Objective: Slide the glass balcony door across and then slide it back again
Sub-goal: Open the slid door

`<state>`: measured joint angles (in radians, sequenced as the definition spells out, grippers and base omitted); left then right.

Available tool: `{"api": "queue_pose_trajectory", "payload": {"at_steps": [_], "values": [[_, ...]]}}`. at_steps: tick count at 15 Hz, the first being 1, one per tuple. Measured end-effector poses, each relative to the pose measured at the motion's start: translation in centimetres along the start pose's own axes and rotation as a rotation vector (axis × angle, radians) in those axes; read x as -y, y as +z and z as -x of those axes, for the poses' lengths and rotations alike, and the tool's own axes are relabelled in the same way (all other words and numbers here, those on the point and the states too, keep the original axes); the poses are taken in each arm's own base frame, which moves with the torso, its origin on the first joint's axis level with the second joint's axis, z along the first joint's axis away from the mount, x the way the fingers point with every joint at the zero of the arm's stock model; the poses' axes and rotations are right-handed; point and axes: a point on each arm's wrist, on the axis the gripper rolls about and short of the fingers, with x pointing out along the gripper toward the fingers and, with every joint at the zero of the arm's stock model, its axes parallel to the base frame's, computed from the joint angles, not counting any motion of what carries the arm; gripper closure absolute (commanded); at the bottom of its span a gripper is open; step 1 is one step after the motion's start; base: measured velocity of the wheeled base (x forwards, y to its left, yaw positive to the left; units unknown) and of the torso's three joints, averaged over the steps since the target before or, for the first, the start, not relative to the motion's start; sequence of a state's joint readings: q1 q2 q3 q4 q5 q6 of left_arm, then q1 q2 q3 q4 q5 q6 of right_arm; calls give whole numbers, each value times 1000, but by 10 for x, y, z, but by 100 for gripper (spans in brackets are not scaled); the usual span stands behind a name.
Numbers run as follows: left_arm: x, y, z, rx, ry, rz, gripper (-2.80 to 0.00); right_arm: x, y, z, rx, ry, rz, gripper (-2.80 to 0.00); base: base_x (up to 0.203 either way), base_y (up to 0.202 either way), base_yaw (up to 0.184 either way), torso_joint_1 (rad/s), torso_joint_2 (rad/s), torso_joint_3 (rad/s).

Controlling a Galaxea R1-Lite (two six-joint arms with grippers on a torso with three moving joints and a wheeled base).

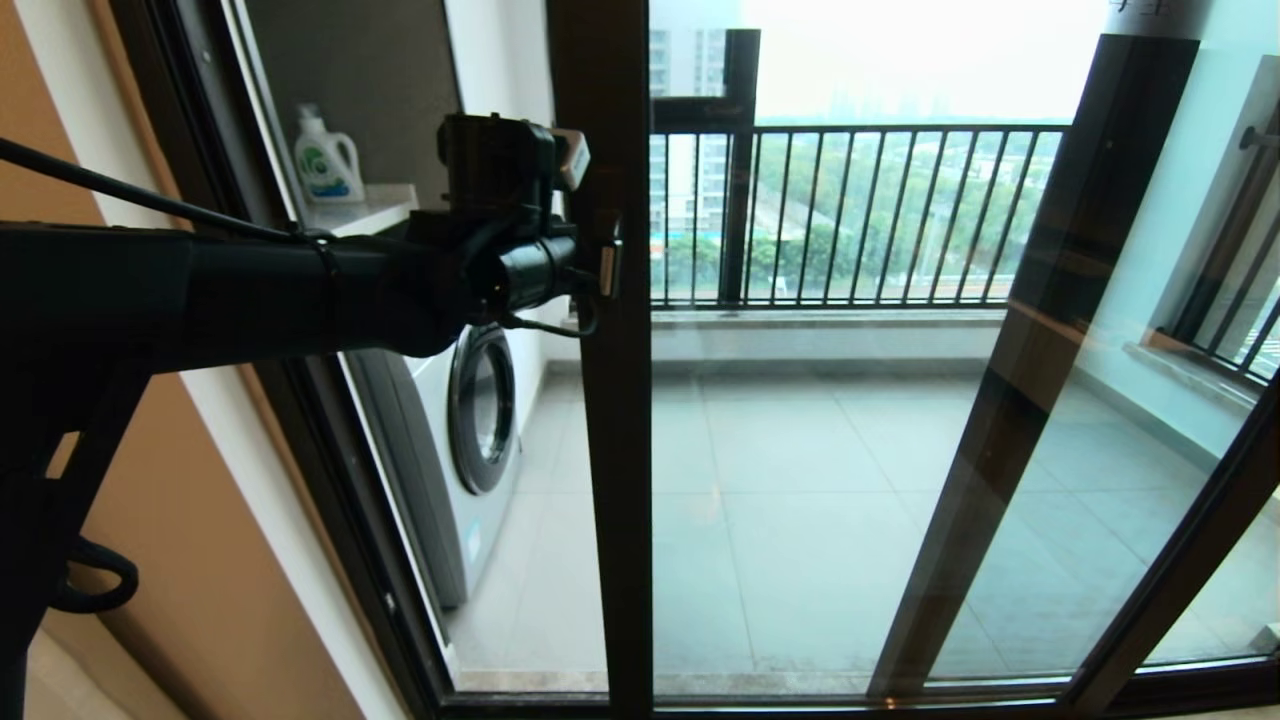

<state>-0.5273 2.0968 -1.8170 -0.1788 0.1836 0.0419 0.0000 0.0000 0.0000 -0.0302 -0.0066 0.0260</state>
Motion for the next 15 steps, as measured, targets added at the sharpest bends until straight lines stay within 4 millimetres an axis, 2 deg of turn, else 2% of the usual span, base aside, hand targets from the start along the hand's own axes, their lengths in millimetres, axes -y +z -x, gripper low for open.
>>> {"api": "queue_pose_trajectory", "payload": {"at_steps": [6, 9, 13, 15], "values": [[34, 6, -4, 60, -73, 6, 0, 0, 0, 0, 0, 0, 0, 0, 0, 0, 0, 0, 0, 0], [40, 1, -5, 49, -84, 4, 0, 0, 0, 0, 0, 0, 0, 0, 0, 0, 0, 0, 0, 0], [28, -5, -3, 8, -33, 6, 0, 0, 0, 0, 0, 0, 0, 0, 0, 0, 0, 0, 0, 0], [16, -9, 5, -23, -4, 3, 0, 0, 0, 0, 0, 0, 0, 0, 0, 0, 0, 0, 0, 0]]}}
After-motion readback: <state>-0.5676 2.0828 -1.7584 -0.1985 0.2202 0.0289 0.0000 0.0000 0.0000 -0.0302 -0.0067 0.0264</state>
